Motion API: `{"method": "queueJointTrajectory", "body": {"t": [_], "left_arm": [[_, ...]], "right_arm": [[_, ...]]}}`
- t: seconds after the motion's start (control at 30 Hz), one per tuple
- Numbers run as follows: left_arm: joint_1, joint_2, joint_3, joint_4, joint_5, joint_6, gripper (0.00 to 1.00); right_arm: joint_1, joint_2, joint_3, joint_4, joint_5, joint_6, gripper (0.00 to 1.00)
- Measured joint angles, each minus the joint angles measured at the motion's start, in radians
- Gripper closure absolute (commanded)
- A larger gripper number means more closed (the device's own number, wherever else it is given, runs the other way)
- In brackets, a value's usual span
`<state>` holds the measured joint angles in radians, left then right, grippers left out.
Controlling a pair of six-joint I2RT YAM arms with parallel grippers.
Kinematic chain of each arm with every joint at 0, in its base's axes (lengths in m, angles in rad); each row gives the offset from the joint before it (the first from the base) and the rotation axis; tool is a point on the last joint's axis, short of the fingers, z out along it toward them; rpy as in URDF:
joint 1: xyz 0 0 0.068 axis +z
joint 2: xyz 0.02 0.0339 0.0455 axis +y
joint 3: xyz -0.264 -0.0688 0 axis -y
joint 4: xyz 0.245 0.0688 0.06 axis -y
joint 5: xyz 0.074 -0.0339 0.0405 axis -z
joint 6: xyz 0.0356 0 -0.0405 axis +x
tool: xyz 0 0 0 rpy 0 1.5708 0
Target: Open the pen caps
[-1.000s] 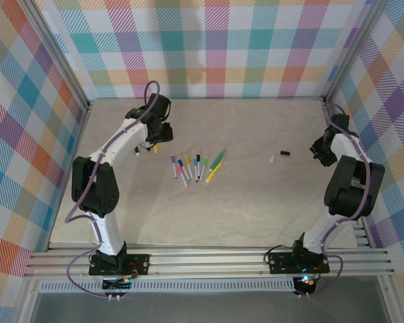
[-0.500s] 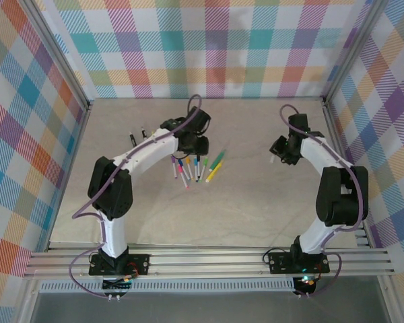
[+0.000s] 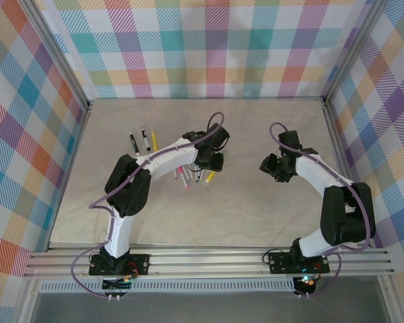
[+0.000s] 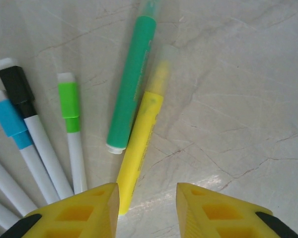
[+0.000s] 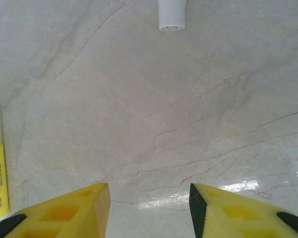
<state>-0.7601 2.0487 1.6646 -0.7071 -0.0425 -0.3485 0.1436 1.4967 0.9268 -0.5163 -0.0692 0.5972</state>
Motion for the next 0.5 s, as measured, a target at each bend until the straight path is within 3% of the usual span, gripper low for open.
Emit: {"method": "queueJointTrajectory", "body": {"t": [0.5], "left_arm": [[-0.004,0.025,-0.077,0.004,-0.022,-0.003,0.65]], "right_arm": [[0.008,0.000,-0.005,0.004,-0.004,-0.003,0.51]]}}
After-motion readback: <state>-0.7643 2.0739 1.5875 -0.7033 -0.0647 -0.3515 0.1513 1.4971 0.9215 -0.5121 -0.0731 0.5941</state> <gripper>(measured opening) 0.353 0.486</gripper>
